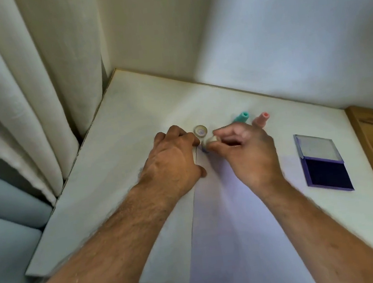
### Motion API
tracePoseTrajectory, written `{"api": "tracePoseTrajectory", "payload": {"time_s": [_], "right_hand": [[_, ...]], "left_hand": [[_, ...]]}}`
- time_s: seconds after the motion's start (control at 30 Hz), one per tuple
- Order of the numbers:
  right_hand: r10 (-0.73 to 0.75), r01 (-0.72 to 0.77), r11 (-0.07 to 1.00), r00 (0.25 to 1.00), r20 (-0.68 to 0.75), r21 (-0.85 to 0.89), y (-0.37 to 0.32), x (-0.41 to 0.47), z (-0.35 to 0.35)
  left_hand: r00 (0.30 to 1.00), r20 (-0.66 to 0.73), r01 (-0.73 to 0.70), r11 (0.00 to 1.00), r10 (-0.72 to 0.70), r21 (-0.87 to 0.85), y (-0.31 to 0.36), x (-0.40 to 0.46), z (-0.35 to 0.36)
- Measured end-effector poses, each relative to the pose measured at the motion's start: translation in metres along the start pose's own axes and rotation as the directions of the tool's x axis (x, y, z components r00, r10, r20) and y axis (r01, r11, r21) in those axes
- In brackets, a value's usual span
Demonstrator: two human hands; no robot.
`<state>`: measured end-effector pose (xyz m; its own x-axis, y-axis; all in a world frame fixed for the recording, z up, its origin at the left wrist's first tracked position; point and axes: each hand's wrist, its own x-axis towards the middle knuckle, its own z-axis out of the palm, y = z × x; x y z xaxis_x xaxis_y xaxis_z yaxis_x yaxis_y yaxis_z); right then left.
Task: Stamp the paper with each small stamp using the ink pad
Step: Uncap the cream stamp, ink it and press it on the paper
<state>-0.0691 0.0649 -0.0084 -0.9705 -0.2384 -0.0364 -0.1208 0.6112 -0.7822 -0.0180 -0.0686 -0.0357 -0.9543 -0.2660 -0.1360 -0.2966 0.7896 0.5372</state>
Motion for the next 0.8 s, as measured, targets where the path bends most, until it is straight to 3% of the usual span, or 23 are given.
{"api": "tracePoseTrajectory", "payload": {"time_s": [0.1, 0.2, 0.4, 0.63, 0.8], "right_hand": [[0.110, -0.067, 0.966, 0.981, -0.161, 0.250, 0.005, -0.015, -0.005], [0.185, -0.092, 0.911, 0.963, -0.197, 0.403, 0.002, -0.027, -0.018], [0.288, -0.192, 0.831, 0.951, -0.109, 0.522, 0.010, -0.045, -0.048], [0.358, -0.267, 0.709, 0.934, -0.006, 0.653, 0.029, -0.045, -0.049], [0.330, -0.271, 0.723, 0.943, 0.026, 0.635, 0.033, -0.040, -0.048]], "left_hand": [[1.000, 0.012, -0.001, 1.000, 0.001, 0.027, 0.003, 0.000, -0.001], [1.000, 0.029, -0.005, 1.000, 0.004, 0.028, 0.004, 0.000, -0.002], [0.999, 0.035, 0.007, 1.000, -0.007, 0.010, 0.008, 0.000, -0.005], [0.977, -0.211, 0.016, 1.000, -0.021, -0.022, 0.015, 0.016, -0.006], [0.982, -0.185, -0.026, 1.000, 0.028, 0.014, 0.019, 0.029, -0.001]]}}
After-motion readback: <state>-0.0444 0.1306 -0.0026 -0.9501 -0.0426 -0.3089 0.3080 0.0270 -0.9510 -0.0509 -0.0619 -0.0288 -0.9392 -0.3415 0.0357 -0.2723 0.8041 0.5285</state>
